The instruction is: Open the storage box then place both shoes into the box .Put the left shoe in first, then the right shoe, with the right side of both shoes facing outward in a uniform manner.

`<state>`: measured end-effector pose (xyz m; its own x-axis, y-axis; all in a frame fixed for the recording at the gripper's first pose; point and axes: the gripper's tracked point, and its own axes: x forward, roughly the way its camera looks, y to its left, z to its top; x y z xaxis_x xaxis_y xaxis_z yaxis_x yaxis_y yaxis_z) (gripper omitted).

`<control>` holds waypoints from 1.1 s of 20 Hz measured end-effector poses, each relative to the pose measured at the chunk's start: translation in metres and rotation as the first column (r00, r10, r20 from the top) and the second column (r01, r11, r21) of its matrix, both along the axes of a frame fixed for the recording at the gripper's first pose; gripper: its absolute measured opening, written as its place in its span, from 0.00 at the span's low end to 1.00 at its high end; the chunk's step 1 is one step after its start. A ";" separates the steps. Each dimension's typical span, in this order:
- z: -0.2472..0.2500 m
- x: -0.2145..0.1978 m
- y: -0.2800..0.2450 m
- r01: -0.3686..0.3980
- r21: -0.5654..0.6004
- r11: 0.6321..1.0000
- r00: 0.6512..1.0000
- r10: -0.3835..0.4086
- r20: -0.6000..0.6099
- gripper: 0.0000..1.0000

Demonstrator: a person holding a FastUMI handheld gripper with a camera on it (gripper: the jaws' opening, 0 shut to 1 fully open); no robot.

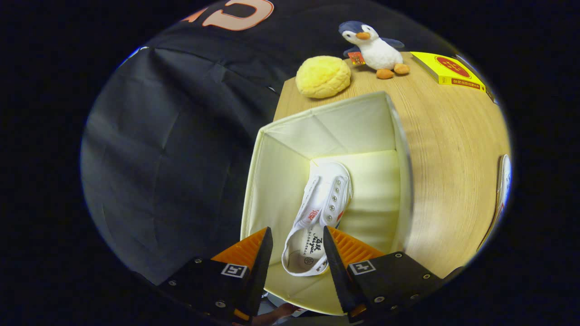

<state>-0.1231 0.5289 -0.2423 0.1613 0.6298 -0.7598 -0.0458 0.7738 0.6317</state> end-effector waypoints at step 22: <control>-0.079 -0.053 -0.407 0.221 -0.491 0.843 0.966 -0.122 0.227 0.92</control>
